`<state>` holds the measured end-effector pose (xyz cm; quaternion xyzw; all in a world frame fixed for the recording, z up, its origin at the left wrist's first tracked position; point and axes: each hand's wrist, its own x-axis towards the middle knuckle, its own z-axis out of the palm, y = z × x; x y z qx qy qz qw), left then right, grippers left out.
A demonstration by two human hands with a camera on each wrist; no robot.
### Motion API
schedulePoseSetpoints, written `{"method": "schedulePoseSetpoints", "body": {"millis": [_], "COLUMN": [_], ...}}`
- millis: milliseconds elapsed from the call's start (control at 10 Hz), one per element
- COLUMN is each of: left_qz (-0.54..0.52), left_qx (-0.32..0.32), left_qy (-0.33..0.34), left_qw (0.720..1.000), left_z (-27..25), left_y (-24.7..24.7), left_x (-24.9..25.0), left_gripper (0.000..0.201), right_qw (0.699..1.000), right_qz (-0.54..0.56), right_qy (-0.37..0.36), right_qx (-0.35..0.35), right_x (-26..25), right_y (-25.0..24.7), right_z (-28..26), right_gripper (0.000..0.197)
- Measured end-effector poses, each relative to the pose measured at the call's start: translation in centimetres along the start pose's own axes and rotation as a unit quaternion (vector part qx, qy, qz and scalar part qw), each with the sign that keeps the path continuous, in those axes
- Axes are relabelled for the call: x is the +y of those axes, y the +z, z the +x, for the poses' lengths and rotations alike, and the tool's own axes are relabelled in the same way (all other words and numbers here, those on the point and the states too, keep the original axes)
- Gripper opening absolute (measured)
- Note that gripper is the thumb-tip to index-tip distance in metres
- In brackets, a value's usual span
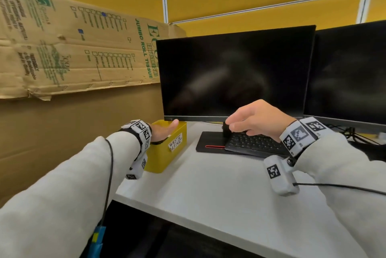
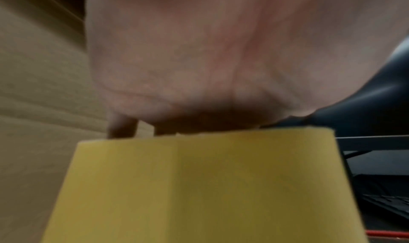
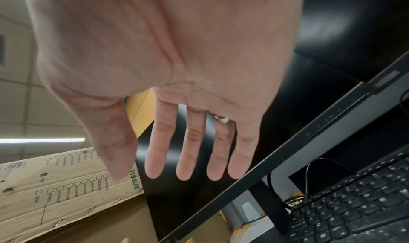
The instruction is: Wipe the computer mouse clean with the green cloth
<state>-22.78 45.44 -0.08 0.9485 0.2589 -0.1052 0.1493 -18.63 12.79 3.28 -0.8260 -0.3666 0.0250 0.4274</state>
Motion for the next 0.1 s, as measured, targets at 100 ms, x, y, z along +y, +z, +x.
{"method": "schedulePoseSetpoints", "body": {"millis": [100], "left_qz": [0.067], "left_qx": [0.114], "left_qy": [-0.01], "left_qw": [0.991], "left_z": [-0.96], "left_y": [-0.71], "left_x": [2.98], "left_gripper": [0.109], "right_qw": [0.998], "right_qz": [0.01], "right_qy": [0.009], "right_qx": [0.065], "right_x": [0.59], "right_y": [-0.82], "right_z": [-0.7], "right_gripper": [0.013]}}
